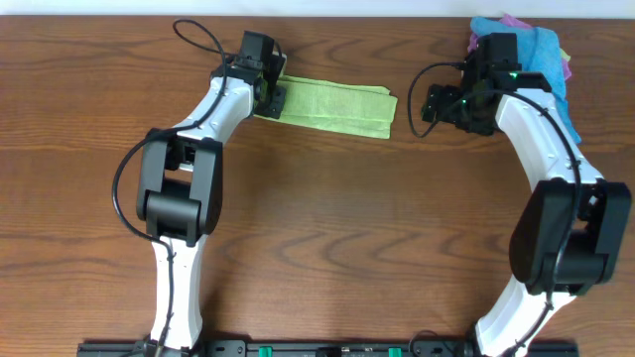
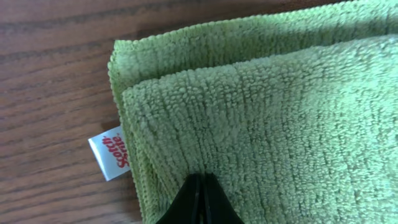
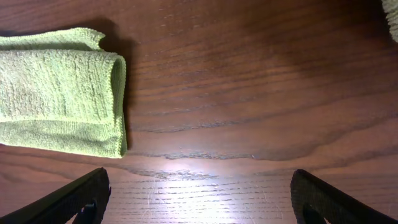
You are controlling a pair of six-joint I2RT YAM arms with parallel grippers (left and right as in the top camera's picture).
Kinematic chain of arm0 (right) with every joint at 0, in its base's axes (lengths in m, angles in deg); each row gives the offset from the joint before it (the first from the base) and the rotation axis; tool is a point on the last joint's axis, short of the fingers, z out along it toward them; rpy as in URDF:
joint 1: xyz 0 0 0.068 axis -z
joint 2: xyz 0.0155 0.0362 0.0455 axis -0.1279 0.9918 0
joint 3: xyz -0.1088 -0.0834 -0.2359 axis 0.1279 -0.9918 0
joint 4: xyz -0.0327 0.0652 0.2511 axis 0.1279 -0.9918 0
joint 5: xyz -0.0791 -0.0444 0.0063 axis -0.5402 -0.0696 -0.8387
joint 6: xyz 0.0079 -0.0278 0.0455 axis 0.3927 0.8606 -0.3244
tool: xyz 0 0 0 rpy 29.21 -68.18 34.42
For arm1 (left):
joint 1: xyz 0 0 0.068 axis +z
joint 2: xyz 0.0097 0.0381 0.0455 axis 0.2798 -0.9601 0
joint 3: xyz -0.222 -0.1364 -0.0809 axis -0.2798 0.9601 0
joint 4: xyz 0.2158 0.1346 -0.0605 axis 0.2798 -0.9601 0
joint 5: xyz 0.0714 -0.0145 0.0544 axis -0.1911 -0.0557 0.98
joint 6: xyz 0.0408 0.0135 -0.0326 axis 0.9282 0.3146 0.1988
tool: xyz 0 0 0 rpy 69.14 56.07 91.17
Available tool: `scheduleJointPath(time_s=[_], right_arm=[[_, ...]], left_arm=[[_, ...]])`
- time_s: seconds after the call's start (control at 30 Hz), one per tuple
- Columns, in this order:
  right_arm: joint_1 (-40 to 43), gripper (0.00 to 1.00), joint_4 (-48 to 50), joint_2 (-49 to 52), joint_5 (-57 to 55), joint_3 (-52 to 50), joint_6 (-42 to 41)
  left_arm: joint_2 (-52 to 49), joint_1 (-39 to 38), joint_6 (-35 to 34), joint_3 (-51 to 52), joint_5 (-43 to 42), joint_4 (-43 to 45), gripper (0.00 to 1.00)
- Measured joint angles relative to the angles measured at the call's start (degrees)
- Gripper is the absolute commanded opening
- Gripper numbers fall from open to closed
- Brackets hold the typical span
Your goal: Fold the cloth
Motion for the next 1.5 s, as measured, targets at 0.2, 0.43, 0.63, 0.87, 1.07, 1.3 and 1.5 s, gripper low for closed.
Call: scheduleJointPath(time_s=[0.2,0.43,0.63,0.87,1.07,1.3,1.5], right_arm=[[0.00,0.93,-0.26,0.00,0.00,0.02,0.13],[-0.02,0.95,-0.07,0.00,0.42,0.00,0.20],[-0.83,0.95,4.28,0.85,5.29,0.00,0.63],[-1.51,0.97,10.95,8.57,17.97,0.02,0.81],[-1.51,0.97,14.21,13.05,25.75,0.00,0.59],[-1.51,0.94,18.58,15.50,33.29,0.37,-0.94],[-1.99,0.93,20.70,17.92,38.25,1.64,-2.56]], left_arm=[[-0.02,-0.22,-0.15,-0.74,3.21,-3.43,0.06],[-0.02,-0.15,-0.15,-1.53,6.86,-8.15,0.06],[0.02,-0.15,-0.15,-1.60,7.50,-8.85,0.06],[0.02,-0.15,-0.13,-1.60,7.50,-8.55,0.06],[0.02,-0.13,-0.15,-1.60,7.48,-8.44,0.06],[0.02,-0.13,-0.15,-1.60,7.45,-8.35,0.06],[0.02,-0.13,-0.15,-1.60,7.45,-8.35,0.06]])
